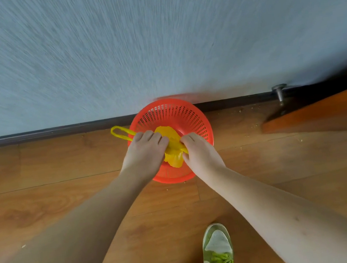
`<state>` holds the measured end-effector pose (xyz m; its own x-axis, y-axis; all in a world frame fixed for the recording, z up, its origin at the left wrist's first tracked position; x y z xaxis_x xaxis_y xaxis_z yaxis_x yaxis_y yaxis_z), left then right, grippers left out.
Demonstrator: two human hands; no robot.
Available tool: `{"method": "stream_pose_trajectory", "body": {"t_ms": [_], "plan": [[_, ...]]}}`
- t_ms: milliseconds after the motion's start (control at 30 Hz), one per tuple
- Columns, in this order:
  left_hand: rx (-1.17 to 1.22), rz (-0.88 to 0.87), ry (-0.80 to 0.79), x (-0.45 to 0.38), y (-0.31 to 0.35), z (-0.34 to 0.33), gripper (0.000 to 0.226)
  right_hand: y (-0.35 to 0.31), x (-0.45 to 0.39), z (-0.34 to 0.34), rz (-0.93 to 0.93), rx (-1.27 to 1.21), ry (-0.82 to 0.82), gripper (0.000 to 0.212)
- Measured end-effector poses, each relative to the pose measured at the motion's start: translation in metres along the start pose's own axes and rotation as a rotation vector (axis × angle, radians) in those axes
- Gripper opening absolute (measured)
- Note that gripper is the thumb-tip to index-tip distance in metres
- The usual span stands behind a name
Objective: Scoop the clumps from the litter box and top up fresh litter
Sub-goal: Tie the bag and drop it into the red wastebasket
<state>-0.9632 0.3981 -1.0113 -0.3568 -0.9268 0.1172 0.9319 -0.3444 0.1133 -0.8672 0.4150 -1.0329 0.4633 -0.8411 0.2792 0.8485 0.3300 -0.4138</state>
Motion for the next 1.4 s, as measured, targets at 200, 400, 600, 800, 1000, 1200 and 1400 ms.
{"method": "stream_pose_trajectory", "body": {"t_ms": [200,400,600,800,1000,1200,1400], "plan": [[-0.005,0.054,-0.087,-0.002,0.001,-0.028,0.022,0.012,-0.003,-0.018,0.001,0.029,-0.077,0.043],[0.016,0.071,-0.121,0.009,0.003,-0.023,0.038,0.004,0.011,-0.010,0.040,0.102,-0.082,0.049],[0.059,0.260,-0.388,0.038,0.006,-0.002,0.079,-0.014,0.048,0.017,0.025,0.212,-0.153,0.064],[0.004,0.268,-0.405,0.077,0.007,0.089,0.085,-0.035,0.090,0.068,-0.057,0.269,-0.209,0.055],[0.018,0.217,-0.307,0.098,0.031,0.199,0.083,-0.085,0.147,0.169,-0.152,0.257,-0.134,0.055],[0.047,0.228,-0.165,0.123,0.051,0.326,0.071,-0.147,0.204,0.262,-0.142,0.293,-0.057,0.054],[0.039,0.261,-0.025,0.177,0.049,0.462,0.068,-0.195,0.257,0.350,-0.144,0.338,-0.011,0.054]]}}
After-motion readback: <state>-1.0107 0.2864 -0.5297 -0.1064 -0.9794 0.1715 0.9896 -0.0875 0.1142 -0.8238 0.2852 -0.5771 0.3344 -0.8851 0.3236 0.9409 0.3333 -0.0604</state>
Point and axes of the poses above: each hand's wrist, its own x-axis away from the middle knuckle, its own z-axis out of the back of the hand, y = z × x, the point moved 10 cm from there along -x, towards the middle knuckle, and after that the axes turned 1 degree about -z, right-handed, at the moved point
